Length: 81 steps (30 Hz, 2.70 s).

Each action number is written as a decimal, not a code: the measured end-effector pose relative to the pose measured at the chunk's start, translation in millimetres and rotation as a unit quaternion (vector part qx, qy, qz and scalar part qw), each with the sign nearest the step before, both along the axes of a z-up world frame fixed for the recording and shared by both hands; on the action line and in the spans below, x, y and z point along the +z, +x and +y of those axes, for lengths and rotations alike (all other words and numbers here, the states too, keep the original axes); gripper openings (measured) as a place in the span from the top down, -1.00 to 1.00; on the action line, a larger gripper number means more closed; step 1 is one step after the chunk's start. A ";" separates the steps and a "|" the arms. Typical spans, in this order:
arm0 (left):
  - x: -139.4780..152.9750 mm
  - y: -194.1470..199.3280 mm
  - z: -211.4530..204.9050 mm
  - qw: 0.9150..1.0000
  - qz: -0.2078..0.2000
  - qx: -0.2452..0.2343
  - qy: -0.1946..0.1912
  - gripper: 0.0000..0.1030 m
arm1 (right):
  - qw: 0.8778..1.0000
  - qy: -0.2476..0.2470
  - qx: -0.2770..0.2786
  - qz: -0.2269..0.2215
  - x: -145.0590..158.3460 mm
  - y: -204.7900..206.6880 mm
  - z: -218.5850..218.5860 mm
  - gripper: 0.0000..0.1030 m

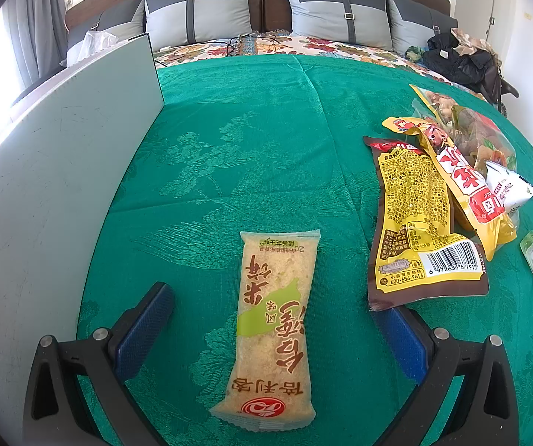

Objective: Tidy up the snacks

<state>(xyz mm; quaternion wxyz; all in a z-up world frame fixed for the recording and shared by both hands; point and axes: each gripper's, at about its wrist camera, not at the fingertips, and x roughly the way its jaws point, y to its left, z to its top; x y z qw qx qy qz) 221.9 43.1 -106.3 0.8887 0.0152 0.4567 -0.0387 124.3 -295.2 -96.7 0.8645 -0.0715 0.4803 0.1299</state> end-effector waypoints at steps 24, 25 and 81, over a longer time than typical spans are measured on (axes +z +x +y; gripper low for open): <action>24.4 8.2 -11.6 0.990 0.118 -0.073 -0.017 0.54 | 0.985 0.073 -0.053 0.149 15.4 78.2 30.1 -0.74; 27.0 3.5 -9.5 0.990 0.116 -0.072 -0.020 0.54 | 0.984 0.058 -0.041 0.161 10.1 81.6 41.0 -0.75; 24.0 -86.0 -36.6 0.998 0.033 -0.035 -0.038 -0.82 | 0.989 -0.012 -0.128 -0.071 15.5 9.5 -16.8 -0.35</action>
